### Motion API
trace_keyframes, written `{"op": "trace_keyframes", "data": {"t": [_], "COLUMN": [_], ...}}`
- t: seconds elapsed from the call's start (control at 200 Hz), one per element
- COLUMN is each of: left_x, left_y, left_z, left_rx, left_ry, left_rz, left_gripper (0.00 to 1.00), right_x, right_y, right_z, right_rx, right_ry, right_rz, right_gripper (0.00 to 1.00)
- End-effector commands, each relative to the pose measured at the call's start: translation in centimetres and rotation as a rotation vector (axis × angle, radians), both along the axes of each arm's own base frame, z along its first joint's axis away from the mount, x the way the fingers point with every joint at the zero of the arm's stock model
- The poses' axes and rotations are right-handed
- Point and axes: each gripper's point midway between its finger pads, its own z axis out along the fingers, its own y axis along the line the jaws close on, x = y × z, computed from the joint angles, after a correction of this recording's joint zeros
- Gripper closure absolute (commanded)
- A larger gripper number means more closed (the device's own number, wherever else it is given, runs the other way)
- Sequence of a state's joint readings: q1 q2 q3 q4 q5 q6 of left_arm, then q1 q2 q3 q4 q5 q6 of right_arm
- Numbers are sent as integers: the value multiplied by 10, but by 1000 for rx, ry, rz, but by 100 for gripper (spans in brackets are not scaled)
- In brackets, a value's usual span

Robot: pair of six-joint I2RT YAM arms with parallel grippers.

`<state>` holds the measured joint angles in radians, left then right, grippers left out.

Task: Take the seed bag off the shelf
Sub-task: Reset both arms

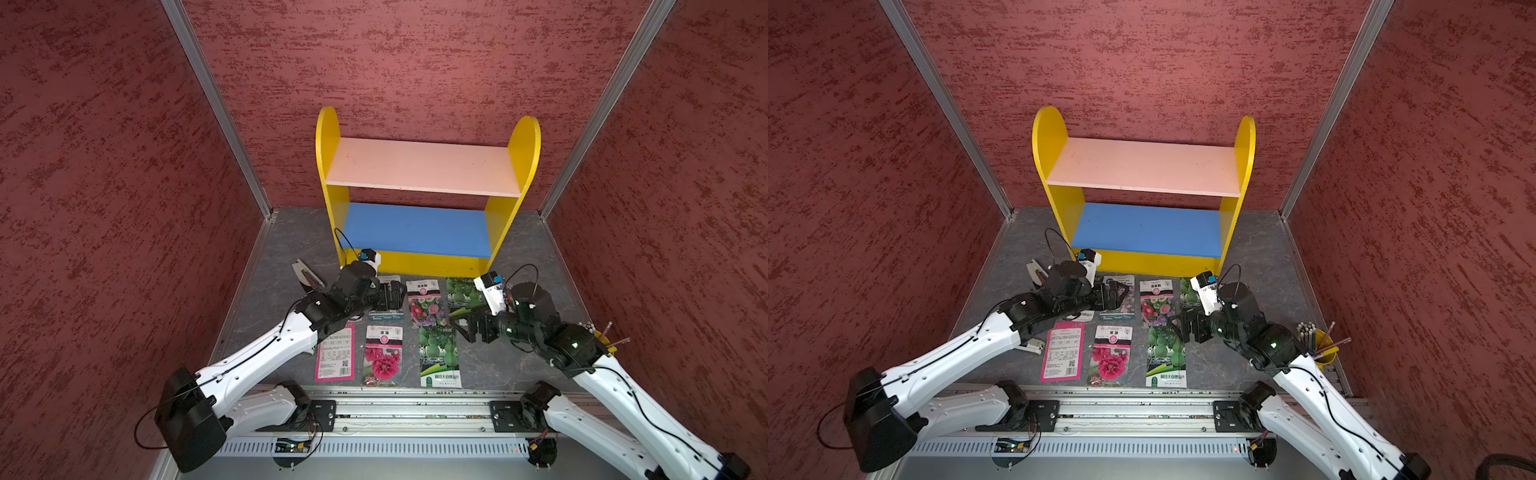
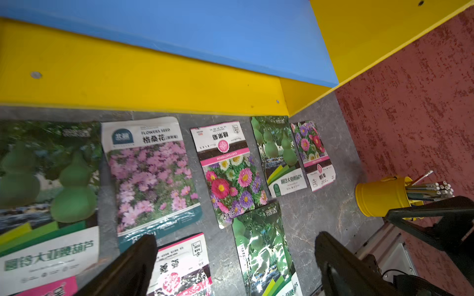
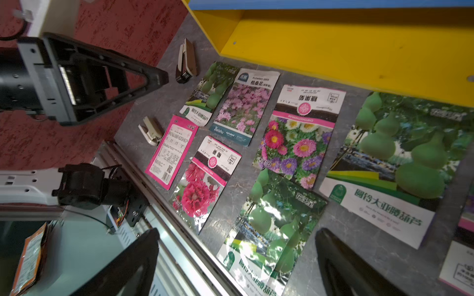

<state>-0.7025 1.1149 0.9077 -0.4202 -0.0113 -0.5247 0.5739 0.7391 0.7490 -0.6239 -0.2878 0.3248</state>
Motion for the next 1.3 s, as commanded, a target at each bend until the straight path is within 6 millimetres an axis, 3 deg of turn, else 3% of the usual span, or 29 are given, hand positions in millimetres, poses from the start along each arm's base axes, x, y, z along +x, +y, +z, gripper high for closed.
{"op": "trace_keyframes", "data": {"t": [0.0, 0.281, 0.491, 0.726, 1.067, 1.298], "left_x": [8, 31, 44, 57, 64, 76], "left_y": [34, 109, 149, 194, 234, 242], "left_z": [11, 13, 0, -18, -27, -39], "left_rx": [105, 118, 67, 38, 73, 110], "left_ry": [-64, -96, -82, -121, -231, -263], "left_rz": [39, 213, 302, 449, 550, 530], "left_gripper": [0, 0, 0, 0, 0, 0], "right_x": [32, 75, 101, 133, 174, 191], "right_y": [-5, -16, -23, -52, -104, -129], "right_z": [19, 21, 24, 21, -1, -27], "right_rx": [14, -99, -172, -305, -319, -344], "right_ry": [-160, -343, -456, -561, -545, -539], "right_rz": [-103, -215, -281, -400, -528, -576], "right_gripper": [1, 2, 2, 2, 2, 2]}}
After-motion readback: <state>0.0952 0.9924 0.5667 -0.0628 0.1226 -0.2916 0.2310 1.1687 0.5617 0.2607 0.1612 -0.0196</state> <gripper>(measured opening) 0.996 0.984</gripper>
